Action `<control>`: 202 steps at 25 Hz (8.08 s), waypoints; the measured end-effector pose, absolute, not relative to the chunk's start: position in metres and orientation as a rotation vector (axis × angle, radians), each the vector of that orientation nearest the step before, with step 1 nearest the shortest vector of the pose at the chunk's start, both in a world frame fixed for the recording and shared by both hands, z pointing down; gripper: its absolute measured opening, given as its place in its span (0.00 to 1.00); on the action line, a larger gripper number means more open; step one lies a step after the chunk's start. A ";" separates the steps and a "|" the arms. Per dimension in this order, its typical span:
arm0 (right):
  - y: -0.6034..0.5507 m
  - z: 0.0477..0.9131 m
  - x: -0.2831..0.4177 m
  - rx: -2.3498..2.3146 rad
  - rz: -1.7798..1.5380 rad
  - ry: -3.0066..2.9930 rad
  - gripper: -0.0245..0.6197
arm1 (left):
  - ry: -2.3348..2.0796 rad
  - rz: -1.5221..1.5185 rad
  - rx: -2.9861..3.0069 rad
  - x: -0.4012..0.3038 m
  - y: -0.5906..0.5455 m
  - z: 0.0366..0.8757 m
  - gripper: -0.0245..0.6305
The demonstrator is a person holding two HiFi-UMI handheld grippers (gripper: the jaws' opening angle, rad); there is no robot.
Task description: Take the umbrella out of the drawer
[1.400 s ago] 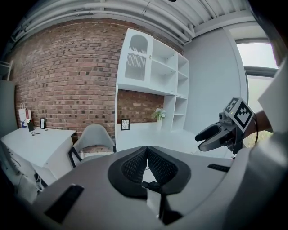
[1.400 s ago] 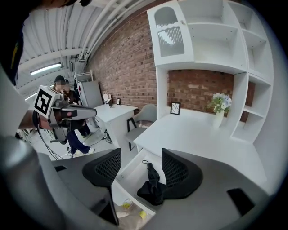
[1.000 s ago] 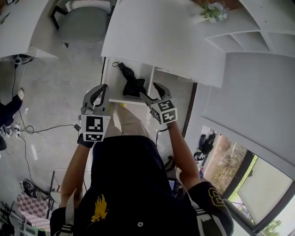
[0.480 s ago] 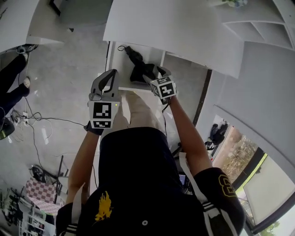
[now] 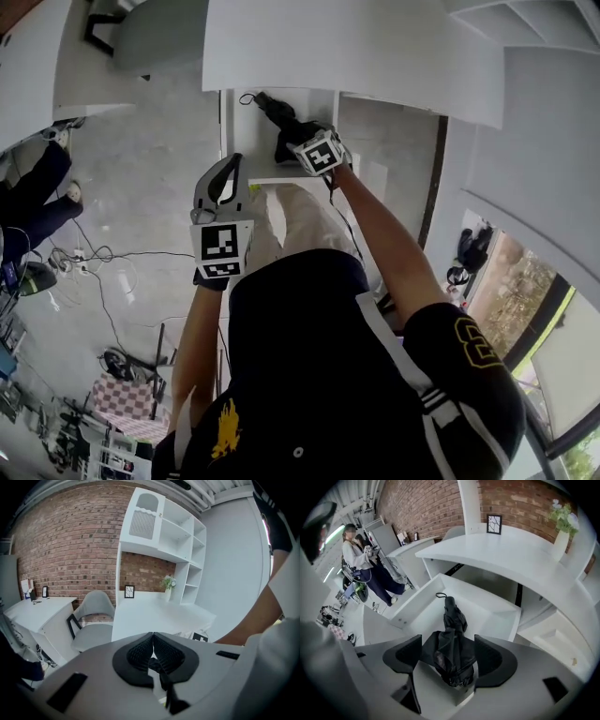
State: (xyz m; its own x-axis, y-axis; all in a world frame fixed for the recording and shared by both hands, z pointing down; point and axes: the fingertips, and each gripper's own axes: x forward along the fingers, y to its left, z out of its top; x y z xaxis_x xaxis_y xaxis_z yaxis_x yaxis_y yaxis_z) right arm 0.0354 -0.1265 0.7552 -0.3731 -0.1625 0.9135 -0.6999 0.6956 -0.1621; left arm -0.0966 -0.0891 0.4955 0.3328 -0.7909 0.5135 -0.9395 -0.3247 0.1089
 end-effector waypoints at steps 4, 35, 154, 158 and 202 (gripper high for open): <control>-0.131 0.782 0.043 0.669 0.639 -1.832 0.60 | -1.595 0.509 2.136 -0.102 -0.086 0.503 0.07; -0.124 0.881 0.045 0.445 0.521 -1.709 0.69 | -1.538 0.560 2.087 -0.074 -0.100 0.555 0.07; -0.123 0.782 0.005 0.469 0.206 -1.968 0.45 | -1.614 0.569 2.080 -0.107 -0.103 0.521 0.07; -0.124 0.769 0.003 0.475 0.198 -1.991 0.45 | -1.608 0.584 2.089 -0.106 -0.101 0.519 0.07; -0.195 0.589 0.008 0.787 0.187 -2.143 0.45 | -1.587 0.546 2.294 -0.096 -0.160 0.431 0.07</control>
State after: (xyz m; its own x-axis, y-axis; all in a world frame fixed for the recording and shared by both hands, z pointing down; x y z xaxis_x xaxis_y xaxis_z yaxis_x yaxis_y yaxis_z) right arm 0.0078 -0.1951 0.5894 -0.4632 -0.4722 0.7500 -0.5949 0.7929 0.1317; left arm -0.0957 -0.1604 0.4310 0.3181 -0.8247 0.4676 -0.9378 -0.3459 0.0280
